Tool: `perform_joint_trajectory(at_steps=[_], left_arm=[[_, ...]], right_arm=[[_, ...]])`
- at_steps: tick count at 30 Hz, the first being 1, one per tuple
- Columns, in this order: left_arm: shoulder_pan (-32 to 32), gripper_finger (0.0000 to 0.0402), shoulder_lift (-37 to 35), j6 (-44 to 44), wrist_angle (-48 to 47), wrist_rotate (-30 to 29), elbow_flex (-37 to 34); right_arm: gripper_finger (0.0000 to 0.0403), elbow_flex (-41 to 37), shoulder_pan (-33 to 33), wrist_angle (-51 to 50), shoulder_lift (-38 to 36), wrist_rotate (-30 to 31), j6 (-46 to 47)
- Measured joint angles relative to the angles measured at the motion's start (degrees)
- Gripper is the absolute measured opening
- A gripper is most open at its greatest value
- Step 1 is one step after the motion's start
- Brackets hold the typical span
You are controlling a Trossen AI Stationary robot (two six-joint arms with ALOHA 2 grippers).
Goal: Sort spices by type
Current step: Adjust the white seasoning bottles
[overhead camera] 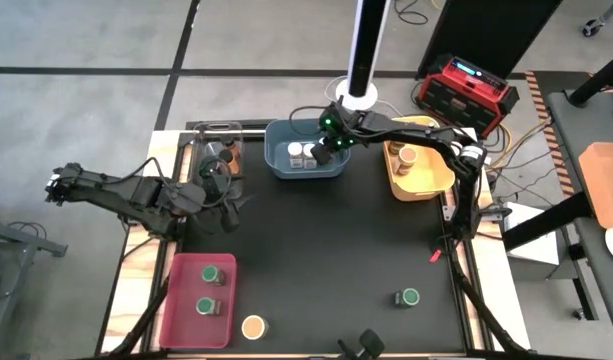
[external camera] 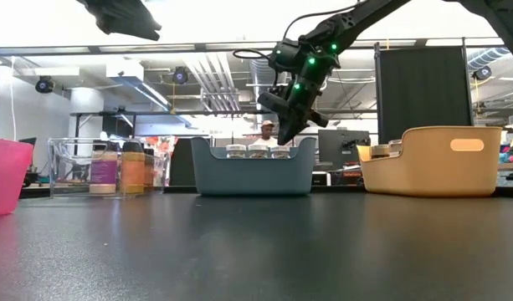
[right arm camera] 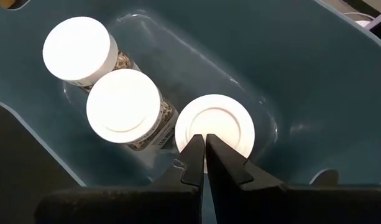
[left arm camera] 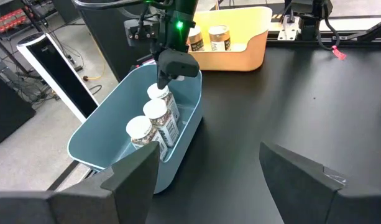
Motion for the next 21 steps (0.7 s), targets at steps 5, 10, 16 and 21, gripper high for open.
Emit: perform_joint_trajectory(at_steps=[5, 10, 16, 21], left_arm=[[0.01, 0.0261, 0.01, 0.0, 0.01, 0.0, 0.0], [0.01, 0.0261, 0.01, 0.0, 0.02, 0.0, 0.0], [-0.01, 0.0261, 0.01, 0.0, 0.02, 0.0, 0.0], [0.0, 0.0261, 0.01, 0.0, 0.02, 0.0, 0.0]], right_arm=[[0.0009, 0.0, 0.26, -0.77, -0.13, -0.37, 0.8], [0.0009, 0.02, 0.39, -0.8, -0.29, -0.37, 0.7], [0.0009, 0.02, 0.37, -0.68, -0.46, 0.04, -0.15], [0.0009, 0.9, 0.37, -0.51, -0.46, 0.04, -1.27]])
